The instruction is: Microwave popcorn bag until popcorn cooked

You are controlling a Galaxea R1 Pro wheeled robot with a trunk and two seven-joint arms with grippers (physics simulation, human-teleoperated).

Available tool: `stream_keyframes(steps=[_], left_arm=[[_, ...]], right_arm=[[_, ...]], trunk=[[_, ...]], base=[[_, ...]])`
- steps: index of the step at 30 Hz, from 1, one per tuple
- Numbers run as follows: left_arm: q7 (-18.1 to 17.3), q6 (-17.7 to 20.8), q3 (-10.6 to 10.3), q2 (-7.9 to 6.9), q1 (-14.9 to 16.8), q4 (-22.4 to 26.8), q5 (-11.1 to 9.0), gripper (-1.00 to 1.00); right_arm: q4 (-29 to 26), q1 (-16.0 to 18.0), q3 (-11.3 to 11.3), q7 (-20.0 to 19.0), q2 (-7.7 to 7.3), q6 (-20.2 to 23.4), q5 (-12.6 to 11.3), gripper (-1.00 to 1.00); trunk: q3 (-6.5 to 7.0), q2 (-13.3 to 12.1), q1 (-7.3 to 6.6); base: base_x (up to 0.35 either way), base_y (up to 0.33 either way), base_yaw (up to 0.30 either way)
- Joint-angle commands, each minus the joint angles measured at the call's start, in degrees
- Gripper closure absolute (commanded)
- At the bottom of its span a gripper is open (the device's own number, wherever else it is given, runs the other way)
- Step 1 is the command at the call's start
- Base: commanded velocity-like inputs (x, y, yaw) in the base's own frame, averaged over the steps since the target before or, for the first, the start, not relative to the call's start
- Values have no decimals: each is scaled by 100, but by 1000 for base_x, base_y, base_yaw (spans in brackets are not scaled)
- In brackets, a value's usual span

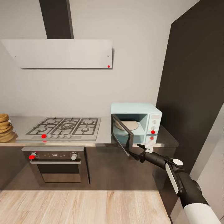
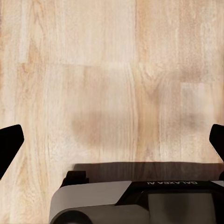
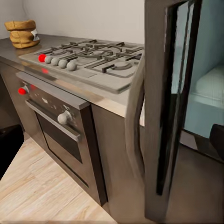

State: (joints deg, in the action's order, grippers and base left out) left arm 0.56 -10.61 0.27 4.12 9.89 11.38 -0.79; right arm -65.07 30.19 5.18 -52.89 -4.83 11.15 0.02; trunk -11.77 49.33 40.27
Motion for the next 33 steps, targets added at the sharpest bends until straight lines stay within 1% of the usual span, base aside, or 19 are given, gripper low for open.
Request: stream_keyframes(steps=[1, 9, 11, 13, 15, 19, 20, 21, 22, 24, 25, 28, 29, 30, 31, 32, 33], left_arm=[[6, -20, 5, 1, 4, -5, -8, -100], [6, -17, 7, 3, 4, -5, -9, -100], [6, -19, 8, 2, 4, -5, -9, -100], [6, -17, 8, 0, 4, -5, -9, -100], [6, -17, 8, -2, 4, -5, -9, -100], [6, -19, 8, -4, 4, -5, -9, -100], [6, -18, 8, -4, 4, -5, -9, -100], [6, -18, 10, -3, 4, -5, -9, -100], [6, -18, 15, -5, 4, -5, -9, -100], [6, -17, 16, -7, 4, -5, -9, -100], [6, -15, 20, -7, 4, -5, -9, -100], [6, -16, 25, -13, 4, -5, -9, -100], [6, -18, 25, -12, 4, -5, -9, -100], [6, -15, 25, -12, 4, -5, -9, -100], [6, -17, 26, -12, 4, -5, -9, -100], [6, -16, 26, -14, 4, -5, -9, -100], [6, -18, 26, -12, 4, -5, -9, -100]], right_arm=[[-4, 5, 10, -29, 0, 43, -1, -100], [-1, 5, 10, -10, 0, 37, 5, -100], [2, 5, 15, 64, 1, 33, 18, -100], [3, 11, 26, 225, -11, 34, 17, -100], [9, 30, 31, 416, -13, 35, 16, -100], [269, 144, 16, 1353, 8, 36, 18, -100], [385, 212, 1, 1542, 14, 31, 17, -100], [451, 253, -12, 1618, 17, 28, 17, -100], [888, 557, -74, 1850, 18, -23, 16, -100], [1548, 967, -95, 1928, 17, -194, 9, -100], [1991, 1220, -104, 1956, 23, -384, 15, -100], [2918, 1703, -124, 2085, 32, -809, 22, -100], [3068, 1791, -135, 2105, 43, -866, 20, -100], [3164, 1845, -150, 2119, 77, -902, 20, -100], [3225, 1879, -178, 2125, 148, -927, 21, -100], [3264, 1900, -232, 2125, 245, -941, 25, -100], [3298, 1914, -371, 2121, 384, -953, 29, -100]], trunk=[[-8, 6, 1], [-8, 6, 1], [-8, 6, 1], [-8, 6, 1], [-8, 6, 1], [-8, 6, 1], [-8, 6, 1], [-8, 6, 1], [-8, 6, 1], [-8, 6, 1], [-8, 6, 1], [-8, 6, 1], [-8, 6, 1], [-8, 6, 1], [-8, 6, 1], [-8, 6, 1], [-8, 6, 1]], base=[[-9, -47, 0], [-106, -205, 0], [-36, -67, 0], [-8, -15, 0], [-4, -7, 0], [-1, -2, 0], [0, 0, 0], [0, 0, 0], [0, 0, 0], [0, 0, 0], [0, 0, 0], [0, 0, 0], [0, 0, 0], [0, 0, 0], [0, 0, 0], [0, 0, 0], [0, 0, 0]])
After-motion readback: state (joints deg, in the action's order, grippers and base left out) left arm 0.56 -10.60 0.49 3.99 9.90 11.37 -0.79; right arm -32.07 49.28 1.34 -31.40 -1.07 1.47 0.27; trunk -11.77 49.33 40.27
